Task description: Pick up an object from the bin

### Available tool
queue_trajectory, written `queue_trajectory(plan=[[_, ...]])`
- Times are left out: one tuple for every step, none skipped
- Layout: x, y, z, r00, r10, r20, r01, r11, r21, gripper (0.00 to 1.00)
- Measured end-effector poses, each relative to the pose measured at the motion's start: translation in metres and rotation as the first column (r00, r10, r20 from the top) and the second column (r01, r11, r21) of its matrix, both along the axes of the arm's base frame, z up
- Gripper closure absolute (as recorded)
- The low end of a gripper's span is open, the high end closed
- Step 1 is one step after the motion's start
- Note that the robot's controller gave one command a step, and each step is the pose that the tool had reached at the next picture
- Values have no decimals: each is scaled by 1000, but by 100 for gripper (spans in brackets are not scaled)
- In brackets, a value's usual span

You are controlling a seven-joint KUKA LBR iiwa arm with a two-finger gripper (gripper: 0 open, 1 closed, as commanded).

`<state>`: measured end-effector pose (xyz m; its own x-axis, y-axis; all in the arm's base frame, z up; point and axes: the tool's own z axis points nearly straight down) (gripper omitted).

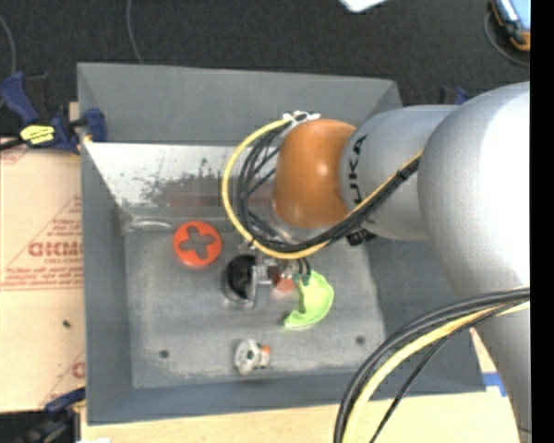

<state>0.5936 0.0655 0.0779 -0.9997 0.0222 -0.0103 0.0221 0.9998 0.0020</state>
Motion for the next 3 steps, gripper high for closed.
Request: queue_trajectory(plan=[[-1, 0, 3, 1000, 0, 0, 0, 1000, 0, 100], [35, 2, 4, 995, 96, 10, -96, 995, 1, 100], [35, 2, 4, 995, 95, 10, -95, 995, 1, 100]])
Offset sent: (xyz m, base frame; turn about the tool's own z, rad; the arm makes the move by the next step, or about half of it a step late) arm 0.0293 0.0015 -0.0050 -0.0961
